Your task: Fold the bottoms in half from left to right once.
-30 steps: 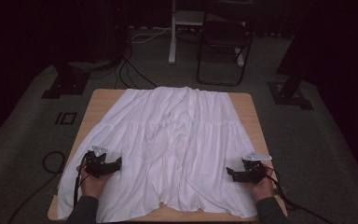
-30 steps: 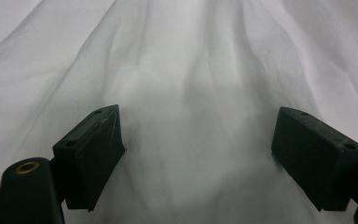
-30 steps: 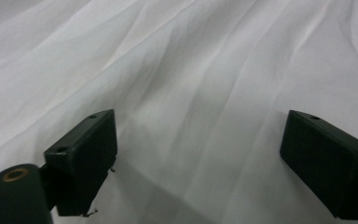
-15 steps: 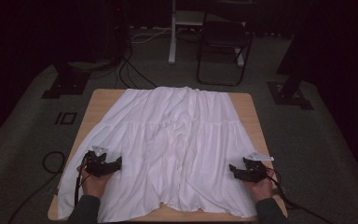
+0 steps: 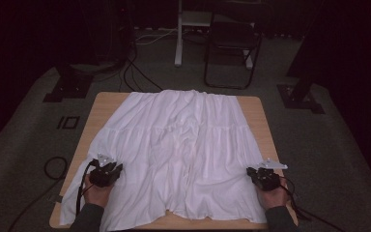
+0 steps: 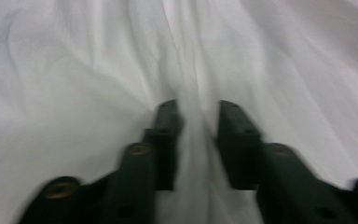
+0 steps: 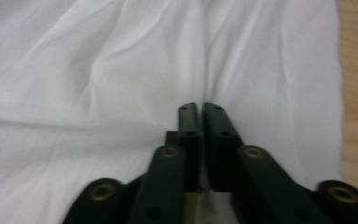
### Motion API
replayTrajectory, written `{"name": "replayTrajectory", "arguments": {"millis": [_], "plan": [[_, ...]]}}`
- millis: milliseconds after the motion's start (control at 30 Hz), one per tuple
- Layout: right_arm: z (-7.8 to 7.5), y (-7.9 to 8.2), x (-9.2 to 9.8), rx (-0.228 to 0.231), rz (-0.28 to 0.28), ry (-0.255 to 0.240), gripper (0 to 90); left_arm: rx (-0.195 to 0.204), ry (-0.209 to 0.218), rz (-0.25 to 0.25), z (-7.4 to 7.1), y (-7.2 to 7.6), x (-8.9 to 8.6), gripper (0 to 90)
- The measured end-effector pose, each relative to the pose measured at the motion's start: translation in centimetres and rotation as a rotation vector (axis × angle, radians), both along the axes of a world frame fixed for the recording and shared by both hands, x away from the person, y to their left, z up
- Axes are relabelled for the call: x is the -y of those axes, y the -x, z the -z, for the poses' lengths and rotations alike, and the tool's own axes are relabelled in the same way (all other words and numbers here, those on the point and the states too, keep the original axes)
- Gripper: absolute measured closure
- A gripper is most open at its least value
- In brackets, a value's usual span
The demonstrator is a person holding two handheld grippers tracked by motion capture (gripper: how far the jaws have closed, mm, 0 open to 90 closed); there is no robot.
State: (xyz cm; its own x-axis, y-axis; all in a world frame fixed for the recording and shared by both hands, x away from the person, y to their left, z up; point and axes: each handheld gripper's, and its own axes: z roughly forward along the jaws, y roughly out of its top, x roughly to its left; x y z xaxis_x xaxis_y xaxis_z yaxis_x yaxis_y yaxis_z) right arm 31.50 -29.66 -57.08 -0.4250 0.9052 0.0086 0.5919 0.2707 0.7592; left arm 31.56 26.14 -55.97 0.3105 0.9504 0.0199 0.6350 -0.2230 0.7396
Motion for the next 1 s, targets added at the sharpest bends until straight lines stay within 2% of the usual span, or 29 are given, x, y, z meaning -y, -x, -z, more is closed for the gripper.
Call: {"name": "replayTrajectory", "arguments": {"millis": [67,200,300,500,667,700,733,767,800,833,867,900,933,967,1000], "plan": [[-0.1,0.5,0.7,-0.021,0.009,-0.012,87.6,-0.003,0.008,0.017,0.0,0.4,-0.1,84.7],[-0.2,1.7,1.3,-0.034,0.019,0.003,87.8,-0.007,0.015,0.031,0.0,1.1,-0.2,85.2],[-0.1,2.5,1.9,-0.03,0.026,0.009,87.8,-0.005,0.007,0.048,0.1,2.1,-0.1,85.2],[-0.1,3.8,3.4,-0.031,0.056,0.011,87.8,-0.002,-0.006,0.061,0.1,2.5,0.1,85.3],[0.1,4.3,4.8,-0.036,0.088,-0.017,87.9,0.001,0.003,0.075,0.2,3.1,0.1,85.1],[0.1,4.3,4.9,-0.037,0.092,-0.026,87.9,0.013,0.016,0.099,0.3,3.5,-0.1,83.5],[0.1,4.3,4.9,-0.038,0.094,-0.029,87.9,0.013,0.016,0.099,0.3,3.5,-0.1,75.6],[0.1,4.3,4.9,-0.037,0.095,-0.024,87.9,0.028,0.012,0.091,0.3,3.6,-0.4,64.7],[0.1,4.3,4.8,-0.035,0.096,-0.02,87.8,0.051,0.009,0.066,0.0,3.7,-0.6,58.9],[0.1,4.3,4.8,-0.033,0.097,-0.017,87.8,0.083,0.031,0.046,-0.6,3.8,-1.1,53.8],[0.1,4.3,4.8,-0.033,0.097,-0.017,87.8,0.083,0.031,0.046,-0.6,3.8,-1.1,49.5],[0.1,4.3,4.7,-0.032,0.098,-0.017,87.8,0.119,0.06,0.014,-1.3,4.0,-1.7,49.5],[0.1,4.3,4.7,-0.032,0.098,-0.017,87.8,0.119,0.06,0.014,-1.3,4.0,-1.7,46.6],[0.1,4.3,4.8,-0.032,0.097,-0.018,87.8,0.18,0.047,-0.095,-2.7,4.3,-3.5,46.6],[0.1,4.4,4.9,-0.03,0.097,-0.029,87.8,0.179,0.022,-0.13,-2.9,4.2,-4.3,38.1]]}}
